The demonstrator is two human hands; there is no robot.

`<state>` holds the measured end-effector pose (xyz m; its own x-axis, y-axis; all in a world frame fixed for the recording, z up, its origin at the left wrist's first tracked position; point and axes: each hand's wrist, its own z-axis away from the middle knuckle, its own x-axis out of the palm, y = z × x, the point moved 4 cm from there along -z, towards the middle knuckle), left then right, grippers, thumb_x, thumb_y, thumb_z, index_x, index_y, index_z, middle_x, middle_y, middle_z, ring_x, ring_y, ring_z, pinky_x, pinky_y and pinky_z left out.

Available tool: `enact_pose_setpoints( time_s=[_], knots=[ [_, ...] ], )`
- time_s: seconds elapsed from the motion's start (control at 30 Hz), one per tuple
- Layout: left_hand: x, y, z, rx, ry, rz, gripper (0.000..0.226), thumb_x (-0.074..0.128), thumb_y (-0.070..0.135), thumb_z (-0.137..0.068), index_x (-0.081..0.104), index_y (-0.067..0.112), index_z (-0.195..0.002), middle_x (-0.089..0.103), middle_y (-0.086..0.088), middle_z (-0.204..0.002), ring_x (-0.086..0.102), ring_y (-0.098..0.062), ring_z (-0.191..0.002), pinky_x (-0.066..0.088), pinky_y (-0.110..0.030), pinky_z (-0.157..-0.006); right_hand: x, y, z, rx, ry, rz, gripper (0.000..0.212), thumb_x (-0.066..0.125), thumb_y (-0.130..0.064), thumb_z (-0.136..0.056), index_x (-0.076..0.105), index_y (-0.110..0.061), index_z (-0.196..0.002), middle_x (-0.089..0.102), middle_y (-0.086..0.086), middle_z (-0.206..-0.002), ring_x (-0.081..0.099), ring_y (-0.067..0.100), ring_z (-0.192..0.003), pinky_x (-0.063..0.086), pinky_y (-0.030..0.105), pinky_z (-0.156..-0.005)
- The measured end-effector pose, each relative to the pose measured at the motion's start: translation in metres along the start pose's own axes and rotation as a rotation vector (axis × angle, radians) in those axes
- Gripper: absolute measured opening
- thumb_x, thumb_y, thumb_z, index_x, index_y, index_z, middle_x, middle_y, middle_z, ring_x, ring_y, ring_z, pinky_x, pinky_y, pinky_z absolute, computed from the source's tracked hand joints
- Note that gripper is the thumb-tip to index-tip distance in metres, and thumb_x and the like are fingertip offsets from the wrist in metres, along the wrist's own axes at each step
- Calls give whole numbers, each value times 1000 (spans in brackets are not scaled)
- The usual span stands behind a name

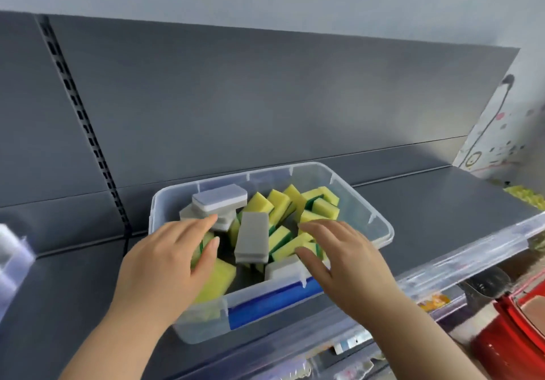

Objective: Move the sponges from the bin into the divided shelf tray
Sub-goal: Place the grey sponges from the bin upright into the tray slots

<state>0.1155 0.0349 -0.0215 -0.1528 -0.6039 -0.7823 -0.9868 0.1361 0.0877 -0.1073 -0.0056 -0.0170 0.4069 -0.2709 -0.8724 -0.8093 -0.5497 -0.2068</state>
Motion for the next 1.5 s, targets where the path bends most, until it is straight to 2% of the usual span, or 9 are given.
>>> enact_pose_setpoints(
  time_s=[0.3,0.47,0.67,0.8,0.9,1.03,1.13,1.3,1.5],
  knots=[
    [45,-19,-63,-36,-17,-94,42,41,36,-85,70,18,-109,71,4,-93,68,-16,-79,47,-28,-50,39,40,-101,-171,-114,-48,36,46,-45,-88,60,-25,-114,66,-7,-105,62,17,-95,53,30,-66],
    [42,-19,-42,-107,-72,-242,38,43,35,-87,71,19,-106,69,7,-89,66,-16,-73,46,-30,-51,92,9,-166,-451,-358,-61,41,42,-40,-94,44,-25,-133,53,-3,-127,46,20,-118,44,33,-83],
    [36,-15,-19,-267,-181,-369,33,43,35,-88,69,24,-106,65,10,-79,61,-16,-66,45,-32,-49,156,-29,-190,-743,-545,176,54,53,-42,-87,35,-20,-133,41,4,-134,38,27,-122,38,37,-92],
    [34,-8,-24,-303,-216,-403,33,41,33,-86,68,25,-103,65,10,-77,61,-17,-65,46,-31,-48,158,-23,-196,-732,-433,105,37,50,-26,-91,43,-15,-125,47,5,-124,43,27,-116,43,36,-77],
    [42,-5,-34,-287,-265,-402,31,41,32,-84,70,27,-94,64,9,-70,60,-17,-60,44,-27,-46,144,-2,-198,-771,-277,13,36,61,-1,-73,56,-10,-108,62,7,-99,60,29,-91,40,30,-57],
    [73,-3,-58,-195,-386,-412,20,77,28,-63,70,27,-82,64,9,-70,61,-18,-59,42,-27,-43,122,34,-196,-688,-160,-42,38,78,1,-51,64,-15,-82,63,0,-64,59,23,-53,34,23,-36],
    [99,-12,-83,-139,-486,-437,48,81,11,-46,68,23,-91,64,3,-84,62,-22,-71,46,-31,-48,114,62,-189,-554,-190,-55,31,72,-1,-63,65,-14,-90,66,4,-73,62,29,-61,43,31,-37],
    [127,-29,-106,-166,-668,-433,64,57,9,-82,33,27,-139,42,-1,-128,39,-24,-118,34,-34,-87,100,96,-168,-448,-350,-33,32,48,-27,-92,51,-25,-124,59,-6,-117,58,20,-102,49,32,-75],
    [118,-33,-99,-236,-671,-325,56,46,-1,-86,38,21,-136,45,-4,-122,39,-23,-116,42,-33,-83,103,104,-154,-368,-486,-70,35,47,-36,-92,45,-33,-127,56,-13,-120,56,10,-101,45,21,-81]
  ],
)
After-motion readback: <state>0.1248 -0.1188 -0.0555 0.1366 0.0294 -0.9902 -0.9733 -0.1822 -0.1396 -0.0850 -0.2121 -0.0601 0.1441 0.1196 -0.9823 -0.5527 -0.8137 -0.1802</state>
